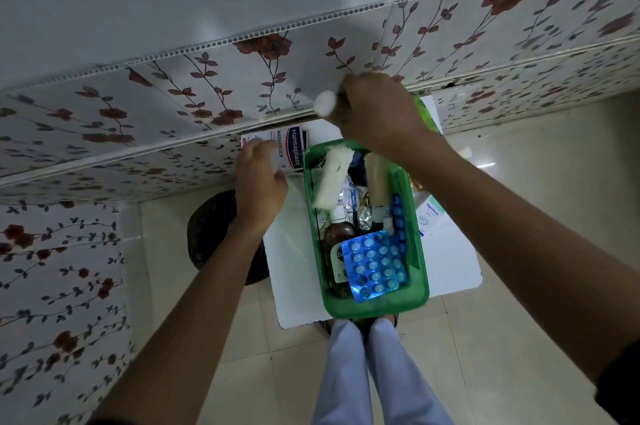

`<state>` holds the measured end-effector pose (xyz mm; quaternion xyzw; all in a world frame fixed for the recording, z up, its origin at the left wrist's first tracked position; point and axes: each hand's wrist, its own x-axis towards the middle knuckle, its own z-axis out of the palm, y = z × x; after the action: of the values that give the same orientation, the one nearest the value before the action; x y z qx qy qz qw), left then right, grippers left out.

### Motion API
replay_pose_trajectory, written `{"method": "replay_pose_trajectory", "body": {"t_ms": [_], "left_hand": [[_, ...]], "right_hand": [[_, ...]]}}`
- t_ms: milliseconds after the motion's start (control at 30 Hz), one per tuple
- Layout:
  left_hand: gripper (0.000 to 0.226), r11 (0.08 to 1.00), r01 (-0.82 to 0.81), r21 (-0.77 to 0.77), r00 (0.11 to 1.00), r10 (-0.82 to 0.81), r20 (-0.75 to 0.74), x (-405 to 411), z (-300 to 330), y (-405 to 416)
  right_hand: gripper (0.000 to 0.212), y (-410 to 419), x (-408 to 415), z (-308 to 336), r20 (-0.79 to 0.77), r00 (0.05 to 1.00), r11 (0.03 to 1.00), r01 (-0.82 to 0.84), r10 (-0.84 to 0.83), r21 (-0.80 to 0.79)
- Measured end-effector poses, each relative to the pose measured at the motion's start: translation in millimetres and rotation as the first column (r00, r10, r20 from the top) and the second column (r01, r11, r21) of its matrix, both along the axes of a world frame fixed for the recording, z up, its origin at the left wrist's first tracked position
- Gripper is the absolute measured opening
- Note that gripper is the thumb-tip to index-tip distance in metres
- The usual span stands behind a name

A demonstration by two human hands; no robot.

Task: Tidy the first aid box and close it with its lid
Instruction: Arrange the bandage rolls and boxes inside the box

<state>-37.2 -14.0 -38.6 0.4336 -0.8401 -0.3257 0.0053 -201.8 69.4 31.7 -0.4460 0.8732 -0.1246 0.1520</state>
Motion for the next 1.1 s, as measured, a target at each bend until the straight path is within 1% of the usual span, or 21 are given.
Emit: {"method": "replay_pose_trajectory", "body": {"t_ms": [67,100,133,200,267,300,333,367,433,467,533,567,667,733,800,900,967,1000,1033,1067,1100], "left_hand": [[0.057,0.992,0.128,0.007,0.985,-0.128,0.117,-5,-11,-9],[0.058,0.989,0.145,-0.008,0.981,-0.143,0.134,-8,-13,-11],[0.054,0.991,0.127,-0.038,0.986,-0.122,0.11,-12,-13,-13],[0.041,0.992,-0.009,-0.126,0.999,0.003,-0.044,-18,-5,-10],[0.026,0.979,-0.133,-0.157,0.968,0.094,-0.232,-21,11,1],[0.02,0.978,-0.142,-0.152,0.956,0.096,-0.276,-22,19,8],[0.019,0.98,-0.116,-0.16,0.961,0.07,-0.268,-21,23,17],[0.023,0.98,-0.063,-0.189,0.975,0.02,-0.223,-19,27,26],[0.031,0.954,0.081,-0.288,0.991,-0.108,-0.08,-13,26,41],[0.033,0.936,0.137,-0.325,0.989,-0.148,-0.008,-11,23,46],[0.029,0.922,0.176,-0.344,0.984,-0.155,0.088,-10,18,50],[0.024,0.922,0.185,-0.339,0.98,-0.149,0.129,-12,17,51],[0.011,0.923,0.23,-0.307,0.954,-0.151,0.26,-23,19,55],[0.007,0.936,0.241,-0.258,0.934,-0.151,0.325,-28,21,56],[0.01,0.942,0.248,-0.228,0.92,-0.155,0.359,-30,20,54],[0.014,0.946,0.279,-0.167,0.899,-0.196,0.393,-31,23,50],[0.019,0.951,0.283,-0.122,0.913,-0.228,0.339,-29,25,47],[0.022,0.964,0.248,-0.093,0.944,-0.219,0.248,-26,26,45],[0.023,0.982,0.179,-0.053,0.979,-0.172,0.112,-22,26,44],[0.022,0.996,0.087,-0.008,0.995,-0.088,-0.042,-19,28,43],[0.021,1.0,-0.019,0.02,0.981,0.022,-0.193,-14,29,40]], "right_hand": [[0.032,21,7,4,0.044,0.996,0.989,0.085,-0.08,-0.123],[0.036,28,9,7,0.088,0.987,0.973,0.145,-0.131,-0.177],[0.038,35,12,13,0.136,0.972,0.95,0.217,-0.19,-0.224],[0.038,46,17,25,0.255,0.921,0.899,0.357,-0.294,-0.253],[0.035,56,21,34,0.402,0.838,0.877,0.457,-0.369,-0.147],[0.032,60,25,34,0.429,0.815,0.887,0.458,-0.39,-0.063],[0.028,63,30,30,0.422,0.815,0.903,0.428,-0.397,0.022],[0.026,65,35,24,0.402,0.826,0.915,0.395,-0.395,0.086],[0.031,63,46,8,0.354,0.855,0.925,0.347,-0.38,0.155],[0.034,62,52,-2,0.316,0.872,0.927,0.337,-0.373,0.164],[0.038,60,61,-20,0.201,0.918,0.936,0.317,-0.343,0.153],[0.039,60,64,-27,0.159,0.93,0.941,0.314,-0.332,0.124],[0.037,63,70,-40,0.111,0.943,0.949,0.314,-0.312,0.0],[0.038,64,73,-41,0.084,0.951,0.955,0.298,-0.297,0.001],[0.038,66,75,-43,0.055,0.956,0.957,0.289,-0.288,-0.009],[0.037,63,74,-43,0.019,0.942,0.941,0.335,-0.336,0.041],[0.036,61,72,-43,-0.006,0.925,0.919,0.379,-0.381,0.109],[0.033,61,70,-41,-0.019,0.925,0.914,0.377,-0.378,0.154],[0.03,60,69,-39,-0.028,0.931,0.912,0.361,-0.363,0.197],[0.028,59,68,-36,-0.032,0.938,0.913,0.344,-0.345,0.219],[0.03,57,66,-33,-0.031,0.944,0.918,0.326,-0.328,0.227]]}}
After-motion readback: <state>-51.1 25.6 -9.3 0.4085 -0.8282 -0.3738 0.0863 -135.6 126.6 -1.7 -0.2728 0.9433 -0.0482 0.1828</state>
